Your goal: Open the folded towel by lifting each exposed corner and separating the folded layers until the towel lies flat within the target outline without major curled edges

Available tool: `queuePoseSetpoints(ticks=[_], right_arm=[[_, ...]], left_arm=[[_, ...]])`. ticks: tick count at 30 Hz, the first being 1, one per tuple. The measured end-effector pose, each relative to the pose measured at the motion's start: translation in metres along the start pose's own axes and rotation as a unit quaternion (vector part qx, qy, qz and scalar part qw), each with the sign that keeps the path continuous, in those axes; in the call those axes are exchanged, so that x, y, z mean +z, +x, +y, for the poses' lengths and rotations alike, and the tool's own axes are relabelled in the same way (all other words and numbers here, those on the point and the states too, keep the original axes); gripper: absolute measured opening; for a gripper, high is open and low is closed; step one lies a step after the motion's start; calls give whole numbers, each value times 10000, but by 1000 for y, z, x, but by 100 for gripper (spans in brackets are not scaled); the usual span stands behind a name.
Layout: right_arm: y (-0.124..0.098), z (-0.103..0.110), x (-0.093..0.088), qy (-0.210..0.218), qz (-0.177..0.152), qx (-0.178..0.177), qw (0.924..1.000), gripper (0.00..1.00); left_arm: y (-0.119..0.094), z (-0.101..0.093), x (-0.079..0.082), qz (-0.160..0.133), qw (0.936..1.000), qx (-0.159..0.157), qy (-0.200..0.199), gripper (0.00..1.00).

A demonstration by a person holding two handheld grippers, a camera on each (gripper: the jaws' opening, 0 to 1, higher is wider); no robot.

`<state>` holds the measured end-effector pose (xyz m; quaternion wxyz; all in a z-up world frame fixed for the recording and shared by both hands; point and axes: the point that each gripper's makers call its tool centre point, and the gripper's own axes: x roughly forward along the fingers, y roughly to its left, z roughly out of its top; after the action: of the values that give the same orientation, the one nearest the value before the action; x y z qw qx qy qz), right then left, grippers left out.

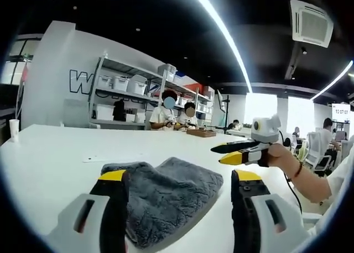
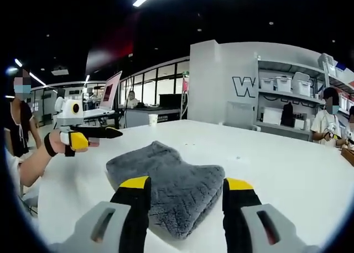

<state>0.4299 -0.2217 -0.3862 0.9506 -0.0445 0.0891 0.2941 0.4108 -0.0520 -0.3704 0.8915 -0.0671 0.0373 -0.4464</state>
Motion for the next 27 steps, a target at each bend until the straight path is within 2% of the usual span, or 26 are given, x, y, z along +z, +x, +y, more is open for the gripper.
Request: queuePoseSetpoints(ticks=[9, 10, 11, 16, 27], right_arm=[[5, -7, 3, 18, -56, -53, 10000, 48], [6, -8, 5, -80, -127, -50, 9999, 48], [7, -8, 8, -196, -194, -47, 9996, 48], [7, -10, 11, -156, -255, -88, 9995, 47], [16, -12, 1, -121, -106, -105, 9998, 47]], left_arm=[[6, 7, 1, -5, 10000, -5, -43, 74], [6, 8, 1, -9, 10000, 7, -45, 74], [7, 9, 1, -14, 10000, 19, -19, 74], [8, 12, 3, -25, 9999, 58, 155, 73], [11, 22, 5, -85, 9998, 145, 105, 71]])
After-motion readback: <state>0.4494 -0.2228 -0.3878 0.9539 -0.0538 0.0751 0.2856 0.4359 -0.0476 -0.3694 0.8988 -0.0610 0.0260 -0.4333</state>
